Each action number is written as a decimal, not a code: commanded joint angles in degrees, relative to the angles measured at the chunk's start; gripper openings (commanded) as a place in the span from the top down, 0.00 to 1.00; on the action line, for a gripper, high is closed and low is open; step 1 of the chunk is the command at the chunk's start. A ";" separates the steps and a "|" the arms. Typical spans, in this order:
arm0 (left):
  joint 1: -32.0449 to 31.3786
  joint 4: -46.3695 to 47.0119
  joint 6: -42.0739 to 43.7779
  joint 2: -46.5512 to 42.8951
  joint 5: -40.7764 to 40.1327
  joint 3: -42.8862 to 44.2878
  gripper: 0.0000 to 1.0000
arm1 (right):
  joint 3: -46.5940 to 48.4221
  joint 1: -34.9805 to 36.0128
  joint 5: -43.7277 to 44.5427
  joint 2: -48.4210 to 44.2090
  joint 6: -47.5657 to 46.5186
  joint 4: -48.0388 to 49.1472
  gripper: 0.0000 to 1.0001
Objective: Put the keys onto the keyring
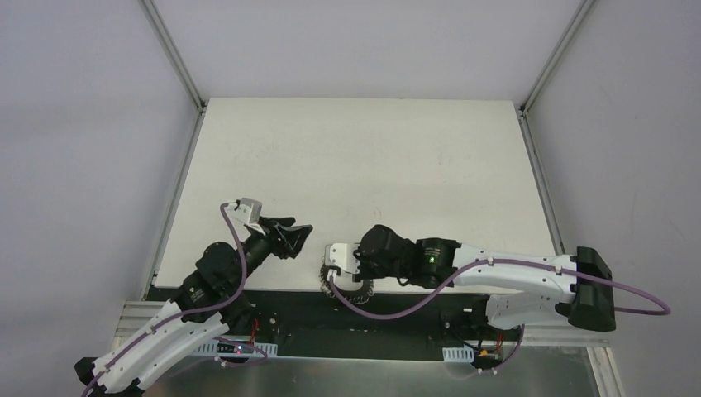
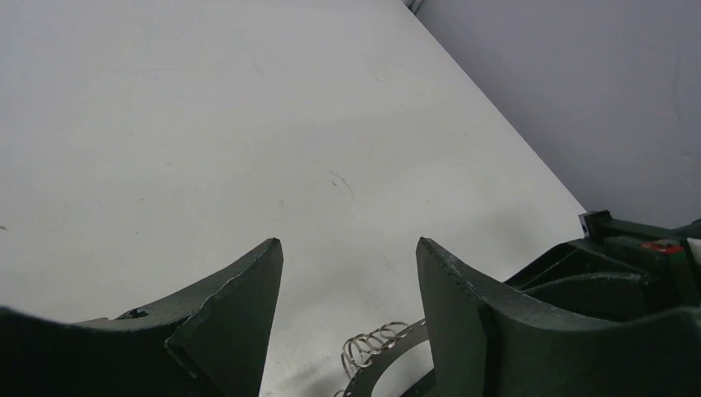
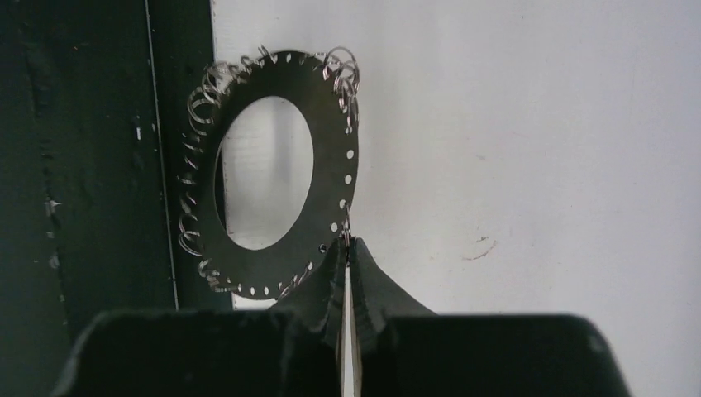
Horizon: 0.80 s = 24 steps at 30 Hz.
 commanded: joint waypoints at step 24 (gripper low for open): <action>-0.44 15.17 -1.59 20.74 36.97 10.92 0.41 | 17.96 -6.48 -13.96 -8.02 24.43 -17.68 1.00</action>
